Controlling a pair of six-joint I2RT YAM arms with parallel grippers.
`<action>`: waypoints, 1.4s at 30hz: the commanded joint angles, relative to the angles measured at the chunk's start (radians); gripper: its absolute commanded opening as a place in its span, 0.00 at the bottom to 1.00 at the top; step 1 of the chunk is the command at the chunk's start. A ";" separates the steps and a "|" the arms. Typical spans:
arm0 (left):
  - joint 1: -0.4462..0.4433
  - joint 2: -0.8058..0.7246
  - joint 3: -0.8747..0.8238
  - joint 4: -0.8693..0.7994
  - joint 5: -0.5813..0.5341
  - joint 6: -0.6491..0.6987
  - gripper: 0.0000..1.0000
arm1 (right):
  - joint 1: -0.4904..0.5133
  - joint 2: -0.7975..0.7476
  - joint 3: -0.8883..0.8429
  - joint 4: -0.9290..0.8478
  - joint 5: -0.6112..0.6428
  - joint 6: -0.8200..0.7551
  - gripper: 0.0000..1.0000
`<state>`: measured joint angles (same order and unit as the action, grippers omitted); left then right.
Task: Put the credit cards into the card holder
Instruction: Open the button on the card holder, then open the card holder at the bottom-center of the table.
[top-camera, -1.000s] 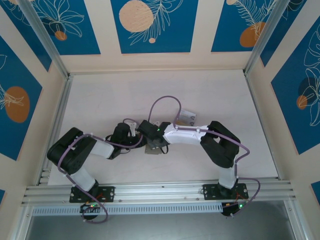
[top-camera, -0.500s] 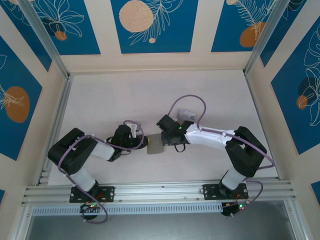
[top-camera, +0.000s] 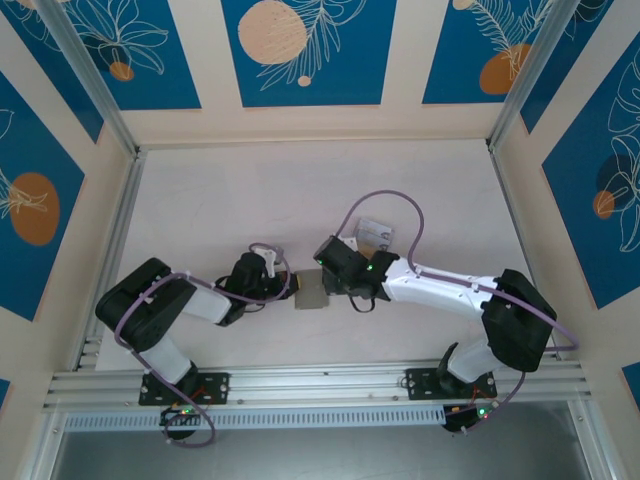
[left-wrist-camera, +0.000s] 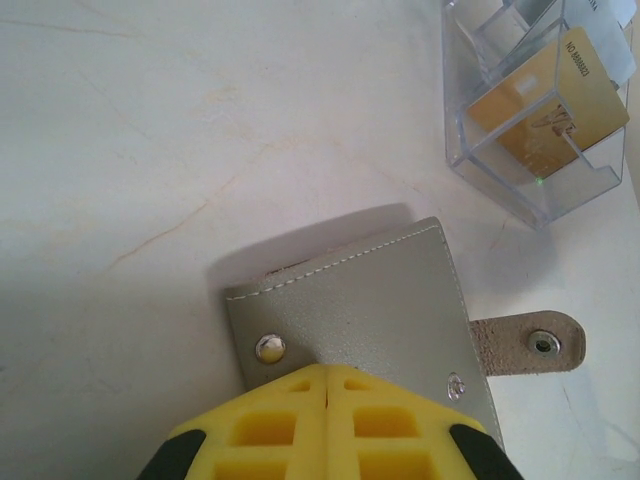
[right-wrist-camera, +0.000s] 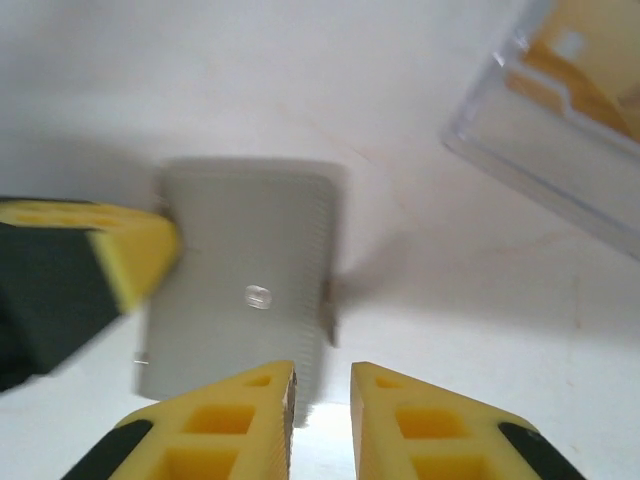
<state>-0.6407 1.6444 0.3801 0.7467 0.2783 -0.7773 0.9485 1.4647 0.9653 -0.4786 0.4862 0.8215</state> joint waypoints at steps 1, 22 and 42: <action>-0.033 0.008 -0.035 -0.099 0.006 -0.005 0.00 | -0.002 0.014 0.059 -0.027 -0.063 -0.045 0.22; -0.042 0.032 -0.043 -0.077 -0.009 -0.003 0.00 | -0.103 0.212 -0.011 0.057 -0.150 -0.009 0.03; -0.045 0.055 -0.043 -0.067 -0.002 0.001 0.00 | -0.162 0.262 -0.087 0.236 -0.333 -0.031 0.19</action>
<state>-0.6533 1.6539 0.3664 0.7853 0.2527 -0.7776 0.7830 1.6909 0.8978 -0.2909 0.2073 0.7990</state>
